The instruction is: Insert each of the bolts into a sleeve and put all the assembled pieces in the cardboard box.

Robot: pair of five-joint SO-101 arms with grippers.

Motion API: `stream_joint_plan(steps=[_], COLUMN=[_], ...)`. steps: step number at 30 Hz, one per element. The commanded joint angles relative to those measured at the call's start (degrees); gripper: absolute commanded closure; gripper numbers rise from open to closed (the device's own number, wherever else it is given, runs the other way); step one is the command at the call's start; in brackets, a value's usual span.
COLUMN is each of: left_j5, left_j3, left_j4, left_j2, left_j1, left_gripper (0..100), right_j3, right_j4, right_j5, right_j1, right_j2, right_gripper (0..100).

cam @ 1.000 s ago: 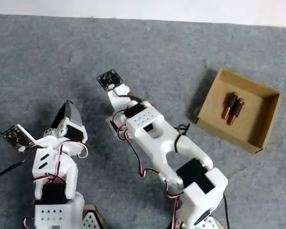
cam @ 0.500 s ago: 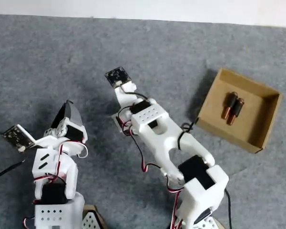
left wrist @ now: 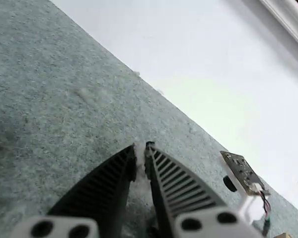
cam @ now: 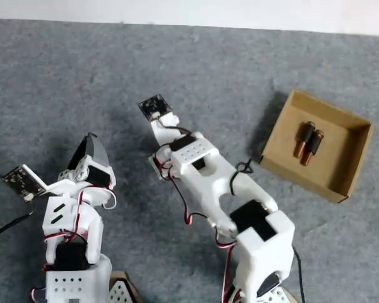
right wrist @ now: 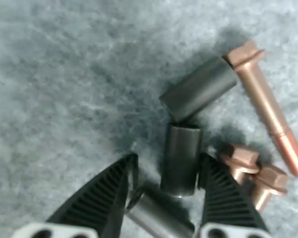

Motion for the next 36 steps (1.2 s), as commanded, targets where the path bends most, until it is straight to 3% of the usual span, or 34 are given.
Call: stream_joint_plan(steps=[1,7,12,17,21,24,31,36], left_j5=[0.2,0.2,0.2,0.1,0.1,0.1,0.1,0.2], left_j3=[-0.4,-0.3,-0.3,-0.2,-0.1,-0.1,-0.1,-0.5], left_j4=[-0.4,-0.4,-0.4,-0.4,-0.4,-0.4,-0.4,-0.3], left_j2=[-0.8,-0.8,-0.8,-0.8,-0.8,-0.8,-0.8,-0.7], left_j1=[-0.7,-0.7,-0.7,-0.7,-0.7,-0.7,-0.7,2.1], left_gripper=[95,95,95,95,95,95,95,95], right_j3=[-3.7,-5.1,-5.1,-5.0,-3.1,4.5,31.7,42.5], right_j4=[3.0,3.6,3.6,3.6,3.6,0.0,-19.0,-20.7], right_j5=[0.5,0.5,0.5,0.5,0.2,0.3,0.6,0.7], right_j1=[0.6,1.2,1.5,1.7,5.3,7.2,7.3,10.2], right_j2=[1.3,1.5,1.5,0.8,-7.8,-17.7,-40.6,-53.1], right_gripper=[82.2,83.0,99.3,99.5,99.5,99.5,99.5,99.5])
